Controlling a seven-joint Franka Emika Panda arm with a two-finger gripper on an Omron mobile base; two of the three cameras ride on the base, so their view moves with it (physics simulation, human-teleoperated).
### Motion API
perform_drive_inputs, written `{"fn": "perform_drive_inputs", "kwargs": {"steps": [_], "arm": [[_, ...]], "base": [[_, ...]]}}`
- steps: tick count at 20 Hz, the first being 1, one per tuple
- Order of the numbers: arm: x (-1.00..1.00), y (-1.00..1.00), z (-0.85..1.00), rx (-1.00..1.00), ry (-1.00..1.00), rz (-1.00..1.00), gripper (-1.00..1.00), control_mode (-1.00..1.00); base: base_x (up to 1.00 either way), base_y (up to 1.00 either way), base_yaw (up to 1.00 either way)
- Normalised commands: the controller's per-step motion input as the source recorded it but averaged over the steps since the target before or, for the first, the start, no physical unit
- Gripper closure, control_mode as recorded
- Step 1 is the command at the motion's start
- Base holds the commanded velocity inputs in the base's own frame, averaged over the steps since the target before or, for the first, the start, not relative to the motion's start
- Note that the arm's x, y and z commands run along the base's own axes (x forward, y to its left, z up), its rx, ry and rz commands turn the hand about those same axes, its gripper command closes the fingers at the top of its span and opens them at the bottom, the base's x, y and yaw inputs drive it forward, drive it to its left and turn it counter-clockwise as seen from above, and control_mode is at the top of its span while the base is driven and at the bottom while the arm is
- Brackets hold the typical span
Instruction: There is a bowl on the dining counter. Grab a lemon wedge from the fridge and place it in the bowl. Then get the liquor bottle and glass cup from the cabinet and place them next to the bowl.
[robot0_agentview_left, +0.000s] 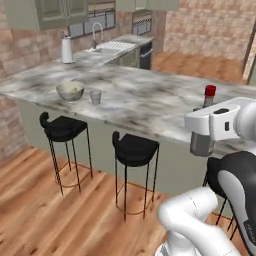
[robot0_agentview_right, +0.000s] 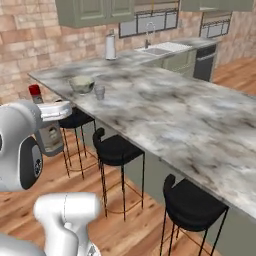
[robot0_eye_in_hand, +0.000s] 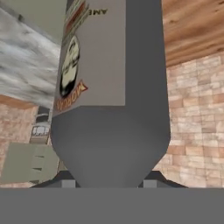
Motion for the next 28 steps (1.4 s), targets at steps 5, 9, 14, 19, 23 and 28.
{"fn": "perform_drive_inputs", "kwargs": {"steps": [5, 9, 14, 19, 23, 28], "arm": [[0.00, 0.00, 0.00, 0.00, 0.00, 0.00, 1.00, 1.00], [0.00, 0.00, 0.00, 0.00, 0.00, 0.00, 1.00, 1.00], [0.00, 0.00, 0.00, 0.00, 0.00, 0.00, 1.00, 1.00], [0.00, 0.00, 0.00, 0.00, 0.00, 0.00, 1.00, 1.00], [0.00, 0.00, 0.00, 0.00, 0.00, 0.00, 1.00, 1.00], [0.00, 0.00, 0.00, 0.00, 0.00, 0.00, 1.00, 1.00]], "base": [[0.45, 1.00, -0.38], [0.44, 1.00, -0.33], [0.51, 1.00, -0.35], [0.51, 1.00, -0.37], [0.45, 1.00, -0.39], [0.48, 0.98, -0.40]]}}
